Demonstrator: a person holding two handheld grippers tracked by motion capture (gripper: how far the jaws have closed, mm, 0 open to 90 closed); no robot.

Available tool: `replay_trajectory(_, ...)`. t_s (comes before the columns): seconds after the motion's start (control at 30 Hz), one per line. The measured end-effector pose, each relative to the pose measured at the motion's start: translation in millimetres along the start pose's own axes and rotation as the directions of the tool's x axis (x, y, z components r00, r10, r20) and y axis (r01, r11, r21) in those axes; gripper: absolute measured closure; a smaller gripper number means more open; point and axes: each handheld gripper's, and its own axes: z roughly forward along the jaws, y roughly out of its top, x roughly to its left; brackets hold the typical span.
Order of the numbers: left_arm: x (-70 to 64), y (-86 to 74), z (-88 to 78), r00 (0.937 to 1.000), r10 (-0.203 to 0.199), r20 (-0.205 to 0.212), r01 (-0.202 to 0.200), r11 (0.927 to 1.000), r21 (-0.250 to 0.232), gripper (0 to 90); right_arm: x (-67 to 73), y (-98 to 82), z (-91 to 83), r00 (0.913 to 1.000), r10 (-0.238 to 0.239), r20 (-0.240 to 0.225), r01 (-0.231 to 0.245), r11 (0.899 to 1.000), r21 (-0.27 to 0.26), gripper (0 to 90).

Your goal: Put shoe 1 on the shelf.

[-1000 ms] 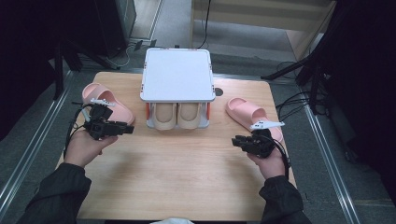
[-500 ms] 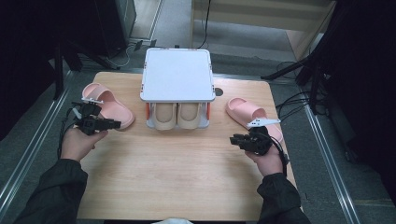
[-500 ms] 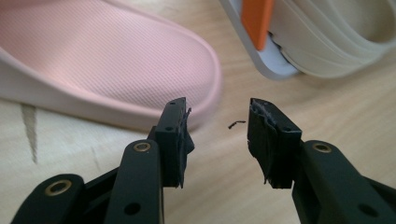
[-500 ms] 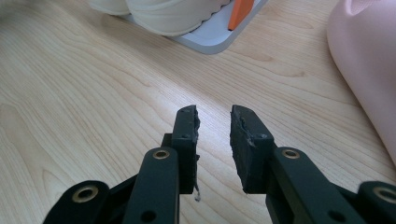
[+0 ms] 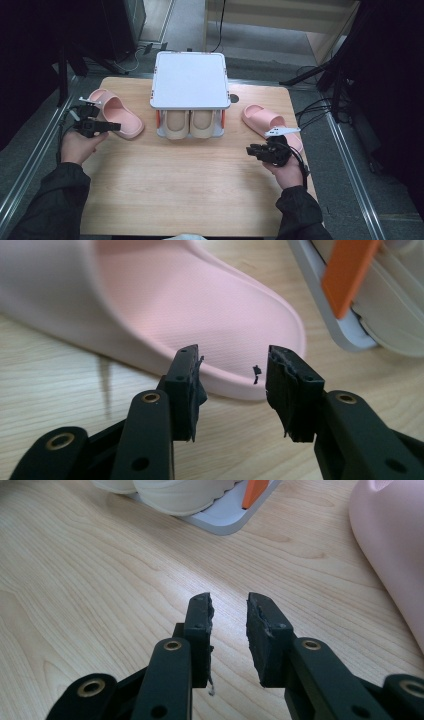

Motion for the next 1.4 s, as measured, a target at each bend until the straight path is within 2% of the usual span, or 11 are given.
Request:
replay_trajectory(0.2,16.6,7.6,1.5,0.9948,-0.063,-0.079,0.06,0.9975,-0.038,51.1,1.2,1.1,0.8,1.0,-0.004,-0.005,0.004,1.0,0.002,72.1)
replay_trajectory(0.4,27.7,13.4,10.6,0.9834,-0.146,-0.107,0.138,0.9871,-0.081,49.7,0.6,0.8,0.4,1.0,0.002,-0.003,-0.002,1.0,0.002,71.8)
replay_trajectory(0.5,30.6,13.7,16.0,0.9784,-0.148,-0.145,0.141,0.9883,-0.058,49.5,0.2,0.4,0.0,1.0,0.003,-0.003,-0.003,1.0,0.002,71.7)
replay_trajectory(0.6,33.7,14.3,18.5,0.9738,-0.163,-0.159,0.154,0.9858,-0.067,50.4,-0.4,0.1,-0.1,1.0,0.001,-0.003,-0.001,1.0,-0.001,71.6)
replay_trajectory(0.7,37.2,14.7,19.4,0.9692,-0.17,-0.179,0.16,0.9848,-0.068,55.5,-0.4,0.0,-0.2,1.0,0.0,-0.003,0.0,1.0,-0.002,71.5)
replay_trajectory(0.73,38.6,14.6,19.4,0.97,-0.169,-0.174,0.16,0.9849,-0.068,56.8,-0.3,0.1,-0.4,1.0,0.0,-0.003,0.0,1.0,-0.003,71.4)
replay_trajectory(1.1,40.9,17.9,14.4,0.9617,-0.196,-0.192,0.189,0.9805,-0.054,76.4,-0.6,0.3,-1.9,1.0,0.007,0.001,-0.007,1.0,-0.007,70.7)
replay_trajectory(1.23,39.9,17.8,11.7,0.9605,-0.18,-0.212,0.176,0.9837,-0.038,83.7,-1.5,0.3,-2.3,0.9999,0.01,0.003,-0.01,1.0,-0.013,70.1)
replay_trajectory(1.3,38.1,17.6,11.2,0.9595,-0.167,-0.227,0.165,0.9859,-0.03,85.1,-2.1,0.2,-2.5,0.9999,0.012,0.005,-0.012,1.0,-0.016,70.0)
replay_trajectory(1.4,37.1,16.4,8.5,0.9589,-0.172,-0.226,0.172,0.985,-0.02,85.9,-2.6,0.1,-2.7,0.9999,0.015,0.007,-0.015,1.0,-0.016,69.8)
